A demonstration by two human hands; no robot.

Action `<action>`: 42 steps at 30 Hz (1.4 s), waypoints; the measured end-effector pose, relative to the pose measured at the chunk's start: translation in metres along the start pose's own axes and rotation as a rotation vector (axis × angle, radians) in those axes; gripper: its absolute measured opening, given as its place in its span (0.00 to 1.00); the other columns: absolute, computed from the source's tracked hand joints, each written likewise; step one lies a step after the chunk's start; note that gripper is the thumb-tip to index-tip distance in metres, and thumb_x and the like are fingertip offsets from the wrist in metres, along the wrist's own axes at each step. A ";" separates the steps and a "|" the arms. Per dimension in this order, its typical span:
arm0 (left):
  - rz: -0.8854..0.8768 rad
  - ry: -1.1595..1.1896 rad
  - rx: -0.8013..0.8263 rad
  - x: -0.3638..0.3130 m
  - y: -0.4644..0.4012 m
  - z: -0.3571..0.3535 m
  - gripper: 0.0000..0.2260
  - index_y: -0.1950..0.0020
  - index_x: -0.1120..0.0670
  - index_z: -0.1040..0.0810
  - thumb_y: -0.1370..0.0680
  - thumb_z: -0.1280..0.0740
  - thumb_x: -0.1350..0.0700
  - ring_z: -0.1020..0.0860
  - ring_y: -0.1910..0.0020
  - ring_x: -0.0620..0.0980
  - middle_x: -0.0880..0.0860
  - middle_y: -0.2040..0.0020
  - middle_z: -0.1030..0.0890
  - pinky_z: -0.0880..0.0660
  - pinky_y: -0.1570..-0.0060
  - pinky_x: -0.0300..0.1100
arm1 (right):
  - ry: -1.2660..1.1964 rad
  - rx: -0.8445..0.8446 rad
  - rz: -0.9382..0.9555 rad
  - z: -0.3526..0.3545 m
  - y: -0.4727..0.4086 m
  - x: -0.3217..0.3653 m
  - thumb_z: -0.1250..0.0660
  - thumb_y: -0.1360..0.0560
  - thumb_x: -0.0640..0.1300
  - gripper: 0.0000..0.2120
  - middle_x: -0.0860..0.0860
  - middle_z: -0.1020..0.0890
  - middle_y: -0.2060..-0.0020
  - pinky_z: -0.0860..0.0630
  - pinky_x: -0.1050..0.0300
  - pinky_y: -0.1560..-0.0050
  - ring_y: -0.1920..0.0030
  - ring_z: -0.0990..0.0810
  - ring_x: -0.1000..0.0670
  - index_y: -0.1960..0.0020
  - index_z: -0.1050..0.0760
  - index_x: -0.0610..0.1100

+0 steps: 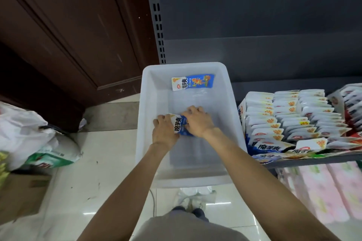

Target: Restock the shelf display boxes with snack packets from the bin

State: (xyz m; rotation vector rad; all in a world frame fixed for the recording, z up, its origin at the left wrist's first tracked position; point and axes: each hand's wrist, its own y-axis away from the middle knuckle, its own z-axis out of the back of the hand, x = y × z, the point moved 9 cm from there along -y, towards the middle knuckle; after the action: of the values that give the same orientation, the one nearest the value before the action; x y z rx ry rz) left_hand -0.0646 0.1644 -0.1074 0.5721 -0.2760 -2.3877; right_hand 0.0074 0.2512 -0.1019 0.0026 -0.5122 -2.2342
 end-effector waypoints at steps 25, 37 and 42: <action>-0.983 0.391 -0.061 -0.215 0.127 0.037 0.18 0.41 0.48 0.23 0.30 0.31 0.48 0.31 0.44 0.44 0.46 0.44 0.24 0.36 0.45 0.29 | -1.775 -1.197 -0.314 0.066 0.337 -0.162 0.28 0.37 0.36 0.13 0.49 0.20 0.60 0.22 0.47 0.46 0.55 0.20 0.44 0.57 0.24 0.50; -0.897 0.351 -0.193 -0.224 0.096 0.027 0.05 0.53 0.49 0.18 0.28 0.27 0.53 0.25 0.58 0.46 0.45 0.58 0.18 0.30 0.61 0.38 | -1.242 -0.755 -0.400 0.024 0.253 -0.154 0.32 0.27 0.31 0.11 0.51 0.20 0.58 0.23 0.62 0.56 0.58 0.19 0.56 0.50 0.29 0.41; -0.882 0.370 -0.186 -0.223 0.089 0.027 0.05 0.55 0.50 0.17 0.29 0.26 0.54 0.26 0.60 0.46 0.45 0.59 0.17 0.28 0.63 0.40 | -1.119 -0.775 -0.416 0.013 0.244 -0.158 0.31 0.26 0.39 0.16 0.51 0.18 0.54 0.21 0.54 0.51 0.55 0.18 0.55 0.41 0.29 0.40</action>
State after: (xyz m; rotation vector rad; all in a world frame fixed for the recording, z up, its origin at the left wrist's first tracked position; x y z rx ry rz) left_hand 0.1259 0.2420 0.0201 1.2096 0.4544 -2.9895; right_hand 0.2884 0.2306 -0.0279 -1.7266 -0.1527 -2.5279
